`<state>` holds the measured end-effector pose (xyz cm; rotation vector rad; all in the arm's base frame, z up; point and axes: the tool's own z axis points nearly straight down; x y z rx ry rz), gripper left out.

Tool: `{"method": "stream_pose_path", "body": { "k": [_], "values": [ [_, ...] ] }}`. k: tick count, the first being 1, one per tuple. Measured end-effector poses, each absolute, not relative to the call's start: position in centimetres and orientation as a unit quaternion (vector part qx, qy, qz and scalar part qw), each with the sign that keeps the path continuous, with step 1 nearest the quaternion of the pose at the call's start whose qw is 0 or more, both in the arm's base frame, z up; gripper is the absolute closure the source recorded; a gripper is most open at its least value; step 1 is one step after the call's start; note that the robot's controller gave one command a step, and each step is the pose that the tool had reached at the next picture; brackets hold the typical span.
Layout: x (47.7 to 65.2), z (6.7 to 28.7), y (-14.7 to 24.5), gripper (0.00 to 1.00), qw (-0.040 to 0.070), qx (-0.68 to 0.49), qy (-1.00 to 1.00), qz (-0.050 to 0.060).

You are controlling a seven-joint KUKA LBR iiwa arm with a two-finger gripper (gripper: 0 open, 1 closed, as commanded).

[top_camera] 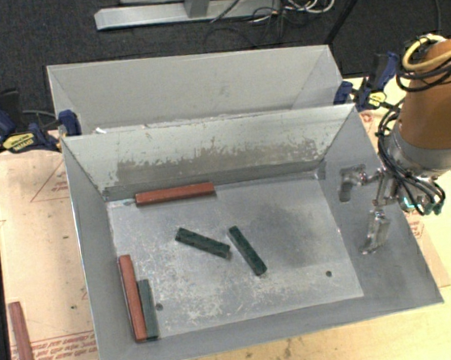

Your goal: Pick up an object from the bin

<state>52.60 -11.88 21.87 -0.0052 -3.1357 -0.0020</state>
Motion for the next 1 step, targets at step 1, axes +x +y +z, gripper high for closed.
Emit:
{"method": "stream_pose_path", "body": {
  "k": [1],
  "values": [
    [50.62, 10.55, -8.45, 0.00, 0.004, 0.030, -1.000, -0.002]
  ]
}}
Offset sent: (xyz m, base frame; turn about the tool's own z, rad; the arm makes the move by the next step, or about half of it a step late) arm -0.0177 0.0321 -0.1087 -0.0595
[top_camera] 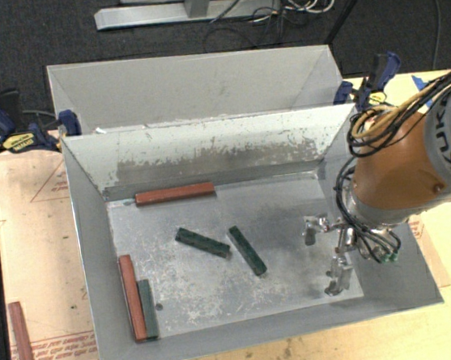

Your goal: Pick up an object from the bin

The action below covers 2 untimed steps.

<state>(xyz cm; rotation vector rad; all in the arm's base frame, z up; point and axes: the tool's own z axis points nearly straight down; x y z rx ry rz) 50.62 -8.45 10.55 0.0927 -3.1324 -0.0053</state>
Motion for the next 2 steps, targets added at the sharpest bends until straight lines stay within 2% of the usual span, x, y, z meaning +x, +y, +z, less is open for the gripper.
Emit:
{"method": "stream_pose_path", "body": {
  "k": [1, 2],
  "values": [
    [54.1, 6.8, 1.0, 0.00, -0.001, 0.072, -0.997, -0.002],
    [57.9, 7.0, 5.4, 0.00, -0.003, 0.025, -1.000, -0.001]
  ]
}}
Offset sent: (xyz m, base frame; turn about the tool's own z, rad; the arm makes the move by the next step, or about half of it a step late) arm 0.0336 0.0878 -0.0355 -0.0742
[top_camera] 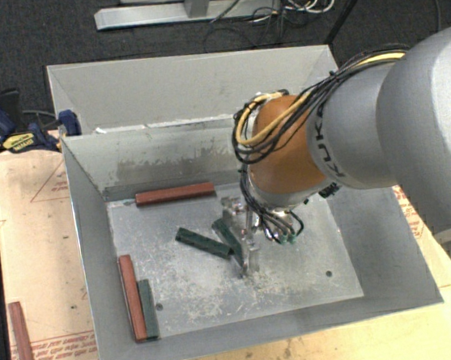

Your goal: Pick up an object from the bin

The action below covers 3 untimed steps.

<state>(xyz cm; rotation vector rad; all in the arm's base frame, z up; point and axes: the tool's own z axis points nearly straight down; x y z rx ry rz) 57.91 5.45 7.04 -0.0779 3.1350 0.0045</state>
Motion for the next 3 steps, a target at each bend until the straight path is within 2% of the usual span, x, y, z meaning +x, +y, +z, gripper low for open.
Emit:
{"method": "stream_pose_path", "body": {
  "k": [1, 2, 3],
  "values": [
    [62.8, 7.1, 10.2, 0.00, 0.004, -0.067, 0.998, 0.001],
    [60.8, 7.0, 15.6, 0.00, 0.001, -0.109, 0.994, 0.002],
    [61.0, 7.1, 15.3, 1.00, 0.001, -0.107, 0.994, 0.001]
  ]
}}
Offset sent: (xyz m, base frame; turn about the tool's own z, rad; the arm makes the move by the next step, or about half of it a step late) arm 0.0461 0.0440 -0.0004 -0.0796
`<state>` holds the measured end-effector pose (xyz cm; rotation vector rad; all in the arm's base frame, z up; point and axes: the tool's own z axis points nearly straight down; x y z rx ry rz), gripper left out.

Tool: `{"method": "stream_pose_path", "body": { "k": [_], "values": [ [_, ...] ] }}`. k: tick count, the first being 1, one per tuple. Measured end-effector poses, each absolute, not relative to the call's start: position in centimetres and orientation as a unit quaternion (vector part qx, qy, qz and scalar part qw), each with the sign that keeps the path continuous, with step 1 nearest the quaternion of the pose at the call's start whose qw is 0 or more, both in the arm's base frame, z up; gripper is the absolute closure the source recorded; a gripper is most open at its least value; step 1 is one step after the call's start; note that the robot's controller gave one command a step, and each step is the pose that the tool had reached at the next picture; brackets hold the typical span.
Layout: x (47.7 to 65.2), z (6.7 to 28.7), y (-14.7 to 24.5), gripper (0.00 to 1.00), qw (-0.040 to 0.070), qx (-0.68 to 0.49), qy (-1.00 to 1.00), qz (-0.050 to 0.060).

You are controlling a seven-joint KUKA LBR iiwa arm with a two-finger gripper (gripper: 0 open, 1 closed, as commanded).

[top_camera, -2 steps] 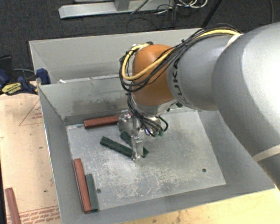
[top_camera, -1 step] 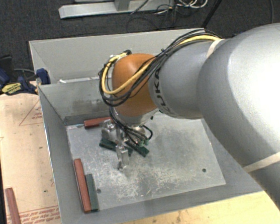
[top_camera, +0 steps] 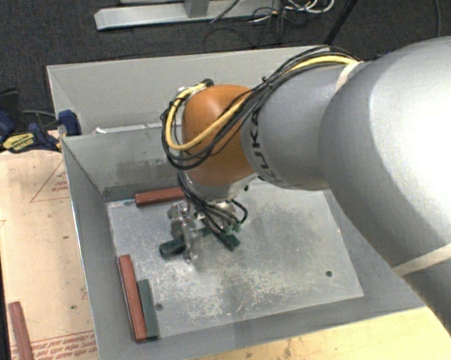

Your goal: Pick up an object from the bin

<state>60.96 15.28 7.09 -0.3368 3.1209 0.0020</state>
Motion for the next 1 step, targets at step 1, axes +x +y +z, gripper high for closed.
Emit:
{"method": "stream_pose_path", "body": {
  "k": [1],
  "values": [
    [63.25, 21.27, 18.68, 1.00, 0.007, -0.116, 0.993, 0.002]
  ]
}}
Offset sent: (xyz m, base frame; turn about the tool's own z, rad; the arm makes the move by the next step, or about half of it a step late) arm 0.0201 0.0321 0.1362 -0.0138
